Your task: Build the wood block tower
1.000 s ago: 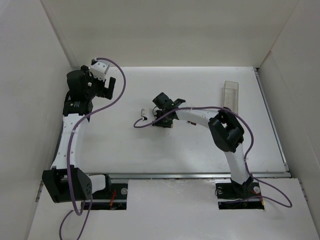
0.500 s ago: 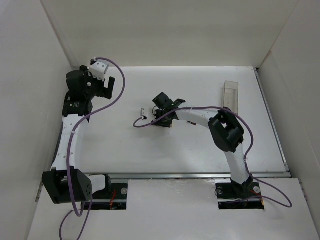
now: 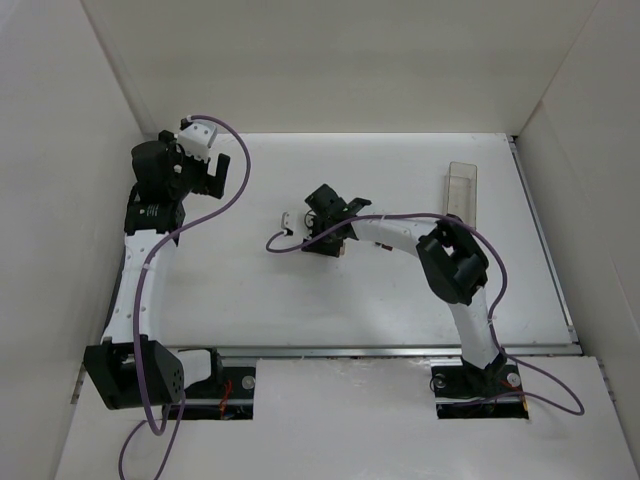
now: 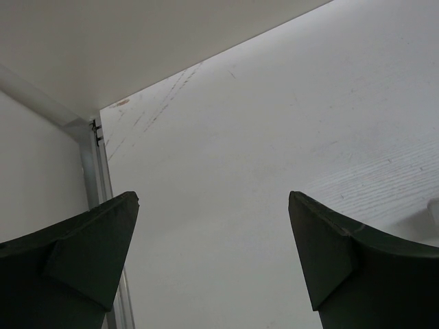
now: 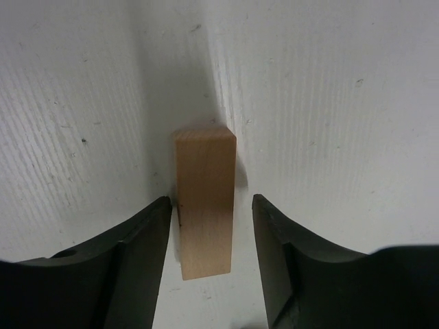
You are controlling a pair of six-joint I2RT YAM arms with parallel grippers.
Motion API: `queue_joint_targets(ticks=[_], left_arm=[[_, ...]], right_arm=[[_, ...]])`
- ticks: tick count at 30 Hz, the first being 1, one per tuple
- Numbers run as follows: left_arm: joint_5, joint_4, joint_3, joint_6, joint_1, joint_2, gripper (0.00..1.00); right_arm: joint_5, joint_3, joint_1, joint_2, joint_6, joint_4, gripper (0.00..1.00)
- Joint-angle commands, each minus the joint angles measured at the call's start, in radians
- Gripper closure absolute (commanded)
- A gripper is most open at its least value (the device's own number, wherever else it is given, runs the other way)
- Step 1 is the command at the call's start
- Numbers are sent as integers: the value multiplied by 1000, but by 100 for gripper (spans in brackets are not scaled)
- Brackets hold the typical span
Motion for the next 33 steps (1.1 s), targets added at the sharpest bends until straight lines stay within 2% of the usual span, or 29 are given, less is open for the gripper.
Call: queue_joint_targets(ticks=[1,6,18,33], left_arm=[[3,50,-15,-11,-4,-39,11],[3,50,-15,-11,-4,-48,11],[-6,50,-33,-11,-4,-57,11],[-15,59,-42,-2,-4,-67,11]], right_arm=[[3,-13,3,16,13,10,42],[41,-13,3,5,13,10,42],[120,-126,-25,-77,-24,28,42],[55,-117,-34,-91,-24,10,41]])
